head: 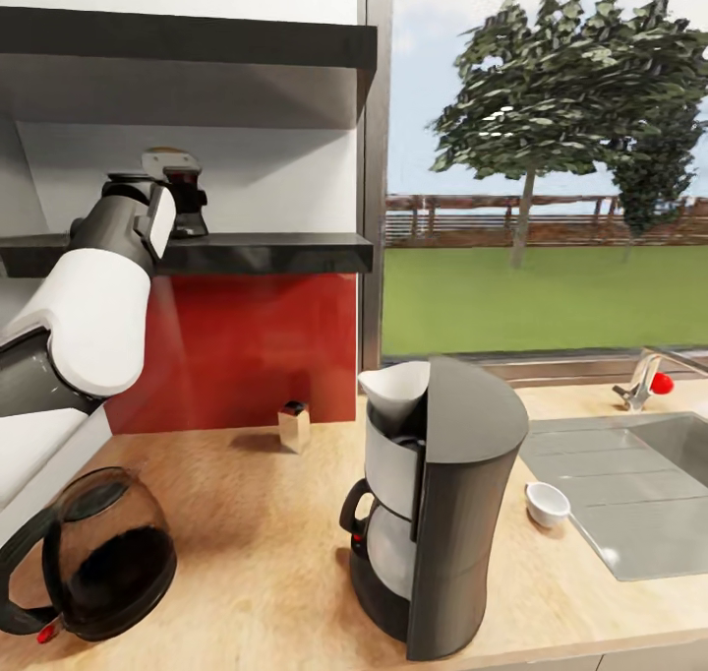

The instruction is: Set up a coffee station on the kitchen countertop: keep the coffee maker on the countertop, move the bottle of coffee from the kitchen shelf to the counter next to the coffee maker, place a paper coffee filter on top of the coffee maker, put the saucer next to the coffee maker with the coffee cup on the saucer, and place the electric kettle next to the coffee maker.

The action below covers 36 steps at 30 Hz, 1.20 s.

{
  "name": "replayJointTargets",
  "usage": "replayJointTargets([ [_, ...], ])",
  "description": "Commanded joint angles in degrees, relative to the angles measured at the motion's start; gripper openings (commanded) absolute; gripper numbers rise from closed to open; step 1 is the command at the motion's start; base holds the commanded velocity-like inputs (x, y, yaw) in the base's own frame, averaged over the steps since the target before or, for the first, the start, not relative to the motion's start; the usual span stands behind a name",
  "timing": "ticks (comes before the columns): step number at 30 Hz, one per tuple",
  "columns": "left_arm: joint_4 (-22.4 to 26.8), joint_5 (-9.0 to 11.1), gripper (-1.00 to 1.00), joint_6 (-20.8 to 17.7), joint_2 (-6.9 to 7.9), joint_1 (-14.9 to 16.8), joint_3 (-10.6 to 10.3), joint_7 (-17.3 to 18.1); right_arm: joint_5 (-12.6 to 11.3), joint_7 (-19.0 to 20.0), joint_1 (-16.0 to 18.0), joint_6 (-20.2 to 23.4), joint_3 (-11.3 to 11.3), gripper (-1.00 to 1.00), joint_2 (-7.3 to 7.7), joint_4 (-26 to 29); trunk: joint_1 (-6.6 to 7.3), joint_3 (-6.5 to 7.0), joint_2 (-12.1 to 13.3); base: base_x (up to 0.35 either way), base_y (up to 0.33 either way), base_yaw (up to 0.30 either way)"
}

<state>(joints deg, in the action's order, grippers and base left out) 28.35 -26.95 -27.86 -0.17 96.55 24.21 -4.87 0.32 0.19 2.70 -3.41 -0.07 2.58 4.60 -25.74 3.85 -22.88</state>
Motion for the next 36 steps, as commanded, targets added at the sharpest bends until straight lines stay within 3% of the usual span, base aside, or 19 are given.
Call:
replayJointTargets([
  [1,0.0,0.1,1.0,-0.2,0.02,0.0,0.1,-0.1,0.0,0.0,0.0,-0.2,0.0,1.0,0.02,0.0,-0.04,-0.02,0.0,0.187,0.0,0.0],
  [8,0.0,0.2,1.0,-0.2,0.82,-0.1,0.0,-0.1,0.0,0.0,0.0,-0.2,0.0,1.0,0.03,-0.1,-0.04,-0.02,0.0,0.061,0.0,0.0],
  [21,0.0,0.2,1.0,-0.2,0.97,-1.0,0.0,-0.1,0.0,0.0,0.0,-0.2,0.0,1.0,-0.02,-0.1,-0.04,-0.02,0.0,0.014,0.0,0.0],
  [22,0.1,0.2,-1.0,-0.2,0.97,-1.1,0.0,-0.1,0.0,0.0,0.0,-0.2,0.0,1.0,-0.03,-0.1,-0.04,-0.02,0.0,0.018,0.0,0.0],
  [36,2.0,0.2,-1.0,-0.2,0.96,-1.3,0.0,0.0,0.0,0.0,0.0,-0.2,0.0,1.0,0.05,-0.1,-0.04,-0.02,0.0,0.002,0.0,0.0],
])
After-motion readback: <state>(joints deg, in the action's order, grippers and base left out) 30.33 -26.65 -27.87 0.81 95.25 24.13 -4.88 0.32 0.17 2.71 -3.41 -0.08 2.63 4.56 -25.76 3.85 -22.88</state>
